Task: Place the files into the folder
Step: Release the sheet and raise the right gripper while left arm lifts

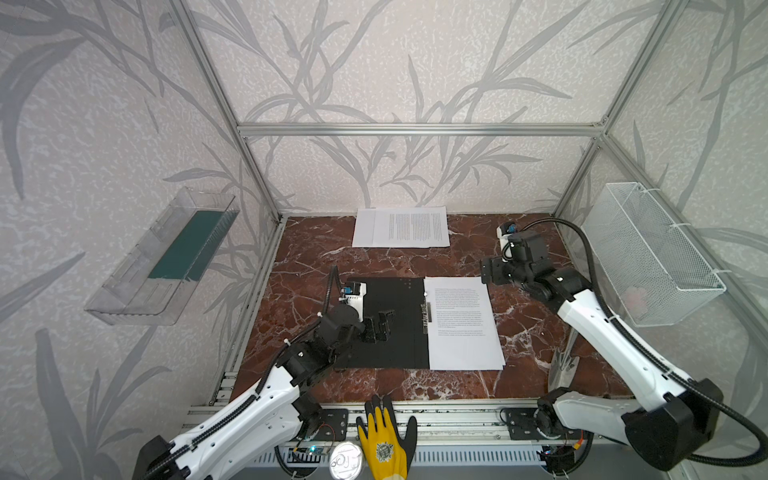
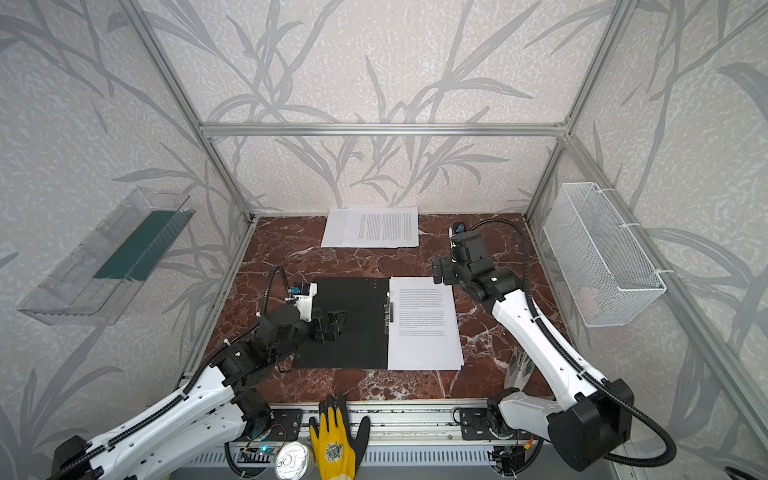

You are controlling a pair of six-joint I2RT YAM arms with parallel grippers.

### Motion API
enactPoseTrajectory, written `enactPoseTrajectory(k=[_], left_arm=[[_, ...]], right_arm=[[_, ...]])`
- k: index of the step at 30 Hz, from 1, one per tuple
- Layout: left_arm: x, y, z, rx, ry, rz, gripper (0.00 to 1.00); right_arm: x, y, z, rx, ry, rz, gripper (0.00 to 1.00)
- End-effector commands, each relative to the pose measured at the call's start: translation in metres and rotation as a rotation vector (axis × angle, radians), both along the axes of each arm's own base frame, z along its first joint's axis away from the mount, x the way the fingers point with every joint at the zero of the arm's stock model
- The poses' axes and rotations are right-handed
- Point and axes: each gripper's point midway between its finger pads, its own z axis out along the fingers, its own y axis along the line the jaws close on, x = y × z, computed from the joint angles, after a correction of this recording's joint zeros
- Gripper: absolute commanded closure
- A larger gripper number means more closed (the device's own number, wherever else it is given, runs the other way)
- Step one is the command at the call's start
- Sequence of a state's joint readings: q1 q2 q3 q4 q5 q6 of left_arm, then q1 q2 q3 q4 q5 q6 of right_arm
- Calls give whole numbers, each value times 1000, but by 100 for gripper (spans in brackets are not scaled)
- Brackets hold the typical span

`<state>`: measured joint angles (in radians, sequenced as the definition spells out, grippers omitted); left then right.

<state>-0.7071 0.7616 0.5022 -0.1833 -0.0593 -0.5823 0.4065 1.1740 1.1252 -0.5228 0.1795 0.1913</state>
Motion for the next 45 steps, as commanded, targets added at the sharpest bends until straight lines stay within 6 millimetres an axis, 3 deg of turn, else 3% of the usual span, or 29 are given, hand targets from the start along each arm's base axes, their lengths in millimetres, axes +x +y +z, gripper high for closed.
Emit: enactPoseTrajectory(k=[1,7,11,18,23,28,37,45], left_arm=[[11,-4,5,-47,-2,50,1],[49,-34,13,-36,54,73,1],[95,-53,21,11,77,85,1],[202,-35,17,-35,147,136,4],[270,-26,2,17,196,93,6],[329,-8,-26,-2,242,85,6],[384,12,-81,-65,340,44,6],[403,20,-105,-101,390,44,6]], right_arm=[[-8,23,-8,150,-3,71,1],[3,39,-39,215,24,98,1],[8,44,-64,226,42,101,1],[1,36,-86,239,55,72,1],[2,30,-95,267,77,74,1],[2,33,-99,276,83,99,1],[11,41,-117,304,123,121,1],[19,53,-138,338,183,139,1]])
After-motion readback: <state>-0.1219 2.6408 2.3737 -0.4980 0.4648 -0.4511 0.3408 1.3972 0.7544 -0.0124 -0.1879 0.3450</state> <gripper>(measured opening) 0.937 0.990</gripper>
